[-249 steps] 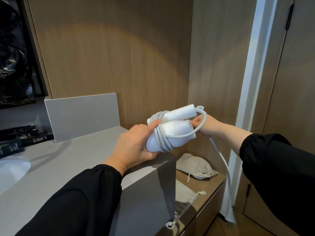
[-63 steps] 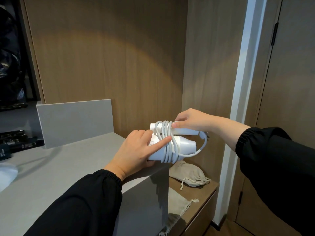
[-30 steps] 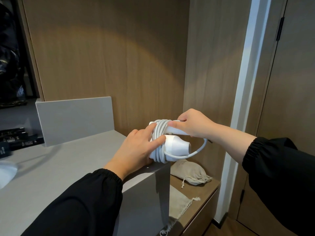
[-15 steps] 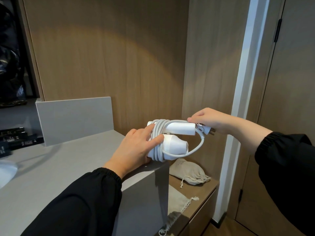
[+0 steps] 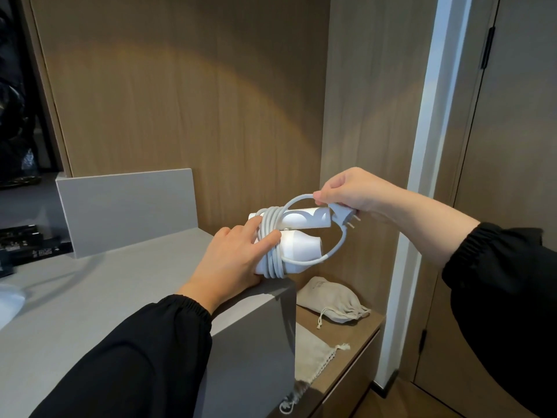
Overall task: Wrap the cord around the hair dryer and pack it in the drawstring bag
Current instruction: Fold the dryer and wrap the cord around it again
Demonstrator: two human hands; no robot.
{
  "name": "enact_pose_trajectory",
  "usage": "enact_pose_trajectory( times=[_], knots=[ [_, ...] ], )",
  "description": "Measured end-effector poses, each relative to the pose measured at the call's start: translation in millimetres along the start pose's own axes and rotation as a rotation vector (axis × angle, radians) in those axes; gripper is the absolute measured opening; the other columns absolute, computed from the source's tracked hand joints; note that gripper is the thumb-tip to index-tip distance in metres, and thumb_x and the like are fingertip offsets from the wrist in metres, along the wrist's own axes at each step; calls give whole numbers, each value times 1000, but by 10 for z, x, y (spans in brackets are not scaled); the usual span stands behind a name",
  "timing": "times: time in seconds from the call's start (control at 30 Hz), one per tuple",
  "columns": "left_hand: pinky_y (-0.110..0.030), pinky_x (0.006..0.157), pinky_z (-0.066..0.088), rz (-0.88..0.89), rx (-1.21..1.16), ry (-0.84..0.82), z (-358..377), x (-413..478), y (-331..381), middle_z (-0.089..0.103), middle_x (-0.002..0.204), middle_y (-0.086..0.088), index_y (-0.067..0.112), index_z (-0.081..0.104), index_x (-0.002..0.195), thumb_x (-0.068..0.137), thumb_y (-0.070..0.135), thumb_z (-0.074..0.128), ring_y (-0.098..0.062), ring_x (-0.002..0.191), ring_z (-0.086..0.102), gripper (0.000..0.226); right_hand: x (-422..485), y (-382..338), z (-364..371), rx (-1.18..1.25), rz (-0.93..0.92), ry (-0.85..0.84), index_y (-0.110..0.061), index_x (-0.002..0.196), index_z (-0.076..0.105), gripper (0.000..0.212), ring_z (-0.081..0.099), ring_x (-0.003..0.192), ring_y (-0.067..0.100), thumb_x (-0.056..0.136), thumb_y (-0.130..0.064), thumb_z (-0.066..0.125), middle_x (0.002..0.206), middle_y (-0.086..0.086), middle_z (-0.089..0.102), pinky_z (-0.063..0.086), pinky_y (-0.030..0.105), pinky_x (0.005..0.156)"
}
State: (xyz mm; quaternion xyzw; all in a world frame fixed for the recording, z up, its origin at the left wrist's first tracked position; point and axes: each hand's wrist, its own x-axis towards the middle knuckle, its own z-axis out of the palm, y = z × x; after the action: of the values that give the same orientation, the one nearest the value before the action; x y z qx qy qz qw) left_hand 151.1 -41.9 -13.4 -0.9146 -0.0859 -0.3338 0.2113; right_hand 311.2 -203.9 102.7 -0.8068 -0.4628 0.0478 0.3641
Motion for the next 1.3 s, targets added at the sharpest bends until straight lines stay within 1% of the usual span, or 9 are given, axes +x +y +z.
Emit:
enact_pose_trajectory(
  times=[0.13, 0.3, 0.47, 0.63, 0.8, 0.9, 1.03, 1.17, 1.3],
  knots=[
    [-29, 56, 40, 3, -25, 47, -31, -11, 10, 57, 116, -17, 21, 47, 118, 59, 43, 84, -25, 68, 56, 73, -64, 21, 66, -3, -76, 20, -11, 82, 72, 21, 58, 62, 13, 88, -30, 66, 76, 8, 66, 46, 16, 51],
    [-32, 56, 47, -5, -37, 30, -37, -14, 14, 57, 118, -17, 22, 46, 121, 60, 49, 82, -26, 72, 59, 76, -52, 81, 213, -188, -241, 227, -13, 87, 70, 15, 63, 71, 17, 87, -27, 68, 75, 3, 66, 58, 36, 71],
    [-34, 61, 54, -5, -63, 0, -56, -31, 29, 56, 122, -16, 21, 47, 125, 61, 53, 80, -26, 81, 62, 79, -62, 171, 326, -327, -362, 333, -12, 87, 64, 15, 55, 66, 19, 91, -26, 64, 64, -5, 54, 53, 38, 71],
    [-29, 53, 47, -58, -90, -18, -93, -34, 31, 57, 119, -15, 22, 45, 124, 56, 45, 83, -26, 71, 60, 81, -60, 225, 360, -437, -400, 342, -13, 93, 65, 17, 60, 75, 20, 91, -30, 62, 83, 2, 67, 54, 35, 73],
    [-31, 52, 45, -119, -130, -13, -93, -44, 10, 54, 121, -13, 24, 39, 127, 55, 39, 82, -28, 69, 58, 85, -67, 229, 365, -595, -467, 344, -14, 96, 60, 14, 49, 83, 15, 87, -23, 66, 93, 1, 61, 50, 34, 74],
    [-30, 53, 46, -121, -134, -16, -94, -56, -2, 54, 120, -13, 23, 40, 127, 56, 40, 82, -27, 70, 59, 85, -17, 281, 338, -252, -408, 339, -14, 91, 60, 3, 48, 84, 14, 90, -17, 61, 92, -1, 56, 43, 27, 73],
    [-31, 54, 49, -147, -152, -8, -85, -63, -7, 52, 122, -11, 23, 39, 129, 59, 42, 80, -27, 73, 59, 83, 74, 456, 293, 304, -36, 366, -12, 96, 62, 29, 55, 90, 16, 89, 7, 41, 98, 5, 62, 42, 23, 67],
    [-26, 53, 42, -201, -181, 42, -87, -67, -2, 54, 119, -10, 23, 42, 126, 60, 41, 79, -25, 72, 60, 78, 17, 656, 305, 810, 203, -204, -6, 120, 61, 49, 56, 105, 22, 83, 14, 37, 112, 13, 61, 44, 31, 78],
    [-29, 52, 47, -244, -186, 53, -80, -74, -15, 53, 119, -7, 24, 43, 126, 64, 42, 74, -25, 75, 59, 71, -5, 796, 328, 948, 94, -474, -14, 117, 67, 45, 59, 107, 21, 75, -1, 63, 114, 8, 65, 40, 34, 89]
  ],
)
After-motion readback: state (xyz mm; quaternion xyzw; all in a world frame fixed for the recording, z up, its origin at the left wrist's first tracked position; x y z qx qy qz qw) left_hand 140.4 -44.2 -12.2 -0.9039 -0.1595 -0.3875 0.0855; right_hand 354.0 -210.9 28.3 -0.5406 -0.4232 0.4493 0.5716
